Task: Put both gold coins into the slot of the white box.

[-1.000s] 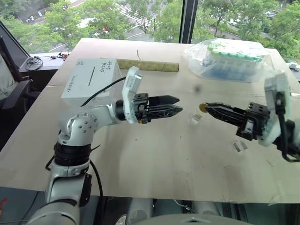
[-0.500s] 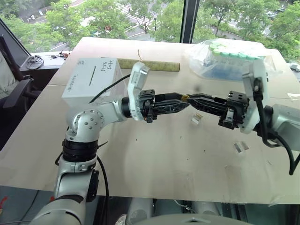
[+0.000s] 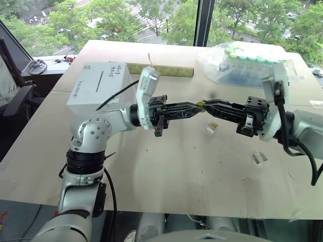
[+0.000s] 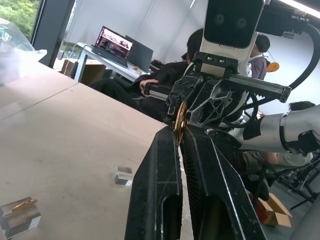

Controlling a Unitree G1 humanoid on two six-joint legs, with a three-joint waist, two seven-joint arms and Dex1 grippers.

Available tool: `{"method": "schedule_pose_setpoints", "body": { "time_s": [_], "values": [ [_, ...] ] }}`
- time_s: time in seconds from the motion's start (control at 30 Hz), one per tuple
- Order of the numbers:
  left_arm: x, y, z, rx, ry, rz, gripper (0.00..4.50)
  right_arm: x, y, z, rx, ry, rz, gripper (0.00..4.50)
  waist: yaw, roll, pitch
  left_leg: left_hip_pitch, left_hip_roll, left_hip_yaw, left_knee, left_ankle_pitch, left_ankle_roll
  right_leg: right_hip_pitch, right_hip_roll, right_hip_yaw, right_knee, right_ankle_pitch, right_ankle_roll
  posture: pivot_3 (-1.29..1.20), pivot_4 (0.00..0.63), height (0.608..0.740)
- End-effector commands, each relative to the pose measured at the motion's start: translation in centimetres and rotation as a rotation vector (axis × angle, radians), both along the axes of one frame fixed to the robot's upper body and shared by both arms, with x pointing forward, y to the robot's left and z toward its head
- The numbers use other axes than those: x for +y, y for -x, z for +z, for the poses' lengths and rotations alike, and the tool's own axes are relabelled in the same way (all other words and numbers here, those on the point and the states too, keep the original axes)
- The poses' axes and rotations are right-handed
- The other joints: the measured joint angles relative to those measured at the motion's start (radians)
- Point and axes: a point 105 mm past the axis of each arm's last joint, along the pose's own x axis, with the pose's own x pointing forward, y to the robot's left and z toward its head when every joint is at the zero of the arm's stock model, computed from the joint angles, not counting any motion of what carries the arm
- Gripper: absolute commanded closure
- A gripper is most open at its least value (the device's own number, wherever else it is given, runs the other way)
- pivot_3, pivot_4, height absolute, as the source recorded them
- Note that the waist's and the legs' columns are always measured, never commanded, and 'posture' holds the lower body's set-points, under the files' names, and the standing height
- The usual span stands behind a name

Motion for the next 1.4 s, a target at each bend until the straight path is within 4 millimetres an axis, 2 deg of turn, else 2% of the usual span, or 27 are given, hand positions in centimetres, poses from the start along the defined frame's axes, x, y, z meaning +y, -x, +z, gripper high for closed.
{"method": "schedule_pose_setpoints", "body": {
  "time_s": [0.03, 0.17, 0.3, 0.5, 0.53, 0.6, 0.67, 0.8, 0.83, 1.0, 1.07, 1.1, 1.23, 1.4],
  "values": [
    [0.2, 0.4, 1.4, -0.05, 0.033, -0.011, 4.37, 0.2, 0.4, 0.7, -0.029, -0.011, 0.026, 4.5, 0.0, 0.0, 0.0, 0.0, 0.0, 0.0, 0.0, 0.0, 0.0, 0.0, 0.0, 0.0, 0.0, 0.0, 0.0, 0.0, 0.15, 0.74],
    [0.5, 0.3, 1.5, -0.044, 0.046, -0.001, 4.37, 0.4, 0.3, 0.8, -0.046, -0.013, 0.021, 4.5, 0.0, 0.0, 0.0, 0.0, 0.0, 0.0, 0.0, 0.0, 0.0, 0.0, 0.0, 0.0, 0.0, 0.0, 0.0, 0.0, 0.15, 0.74],
    [1.3, 0.3, 2.0, -0.006, 0.082, 0.023, 4.5, 0.0, 0.4, 0.9, -0.063, -0.034, 0.011, 3.11, 0.0, 0.0, 0.0, 0.0, 0.0, 0.0, 0.0, 0.0, 0.0, 0.0, 0.0, 0.0, 0.0, 0.0, 0.0, 0.0, 0.15, 0.74],
    [3.1, 0.0, 2.9, 0.025, 0.117, 0.122, 4.5, -0.9, -0.5, 1.0, -0.105, 0.002, -0.032, 0.2, -0.001, 0.0, 0.0, -0.001, 0.0, 0.0, 0.0, 0.0, 0.0, -0.001, 0.0, 0.0, 0.0, 0.002, 0.003, 0.0, 0.15, 0.74],
    [3.4, 0.1, 3.0, 0.023, 0.118, 0.147, 4.5, -1.2, -0.5, 1.3, -0.116, -0.004, -0.033, 0.09, -0.001, 0.0, 0.0, -0.001, 0.0, 0.0, 0.0, 0.0, 0.0, -0.001, 0.0, 0.0, 0.0, 0.002, 0.003, 0.0, 0.15, 0.74],
    [4.4, 0.2, 3.3, 0.006, 0.114, 0.225, 4.5, -1.2, -0.8, 2.0, -0.176, 0.018, -0.051, 0.09, -0.002, 0.0, 0.0, -0.001, 0.0, 0.0, 0.0, 0.0, 0.0, -0.002, 0.0, 0.0, 0.0, 0.002, 0.003, 0.0, 0.15, 0.74],
    [5.3, 0.1, 4.2, -0.053, 0.118, 0.367, 4.5, -0.6, -0.7, 2.4, -0.286, 0.09, -0.029, 0.09, -0.004, 0.0, 0.001, -0.001, 0.001, 0.001, 0.0, 0.0, 0.0, -0.003, 0.0, 0.001, 0.0, 0.002, 0.004, 0.0, 0.15, 0.74],
    [7.5, -0.7, 6.0, -0.198, 0.085, 0.697, 4.5, 0.5, -1.1, 4.4, -0.428, 0.07, -0.007, 0.09, -0.002, -0.001, 0.001, -0.001, 0.001, 0.0, 0.0, 0.0, 0.0, -0.003, 0.0, 0.001, 0.0, 0.002, 0.004, 0.0, 0.15, 0.74],
    [8.1, -1.1, 6.5, -0.247, 0.057, 0.804, 4.5, 0.8, -1.1, 5.1, -0.452, 0.027, 0.012, 0.09, -0.002, -0.001, 0.001, -0.001, 0.001, 0.0, 0.0, 0.0, 0.0, -0.003, 0.001, 0.001, 0.001, 0.002, 0.004, 0.0, 0.15, 0.74],
    [11.8, -2.8, 7.9, -0.4, -0.172, 1.371, 4.5, 0.7, -2.3, 6.4, -0.539, 0.038, 0.056, 0.09, 0.005, -0.006, 0.004, -0.002, 0.0, 0.0, 0.0, 0.0, 0.0, -0.003, 0.0, 0.0, 0.001, 0.002, 0.004, 0.0, 0.15, 0.74],
    [13.2, -3.0, 8.1, -0.408, -0.256, 1.541, 4.5, 0.6, -2.8, 6.5, -0.556, 0.047, 0.067, 0.09, 0.004, -0.006, 0.004, -0.002, -0.001, 0.0, 0.0, 0.0, 0.0, -0.002, 0.0, 0.001, 0.0, 0.003, 0.004, 0.0, 0.15, 0.74],
    [14.3, -3.2, 7.5, -0.381, -0.363, 1.636, 4.5, 0.5, -3.0, 6.6, -0.565, 0.054, 0.079, 0.09, 0.004, -0.006, 0.004, -0.002, -0.001, 0.0, 0.0, 0.0, 0.0, -0.002, 0.0, 0.002, 0.0, 0.003, 0.004, 0.0, 0.15, 0.74],
    [16.1, -3.4, 6.4, -0.292, -0.543, 1.758, 4.5, 0.8, -3.1, 6.9, -0.58, 0.052, 0.123, 0.09, 0.001, -0.007, 0.005, -0.002, -0.001, 0.0, 0.0, 0.0, 0.0, -0.003, 0.0, 0.001, 0.001, 0.003, 0.004, 0.0, 0.15, 0.74],
    [17.3, -4.4, 5.2, -0.184, -0.603, 1.787, 4.5, 1.1, -2.3, 7.0, -0.591, 0.048, 0.181, 0.09, 0.0, -0.007, 0.005, -0.002, 0.0, 0.0, -0.001, 0.0, -0.001, -0.003, 0.001, 0.001, 0.002, 0.003, 0.004, 0.0, 0.15, 0.74]
  ]
}}
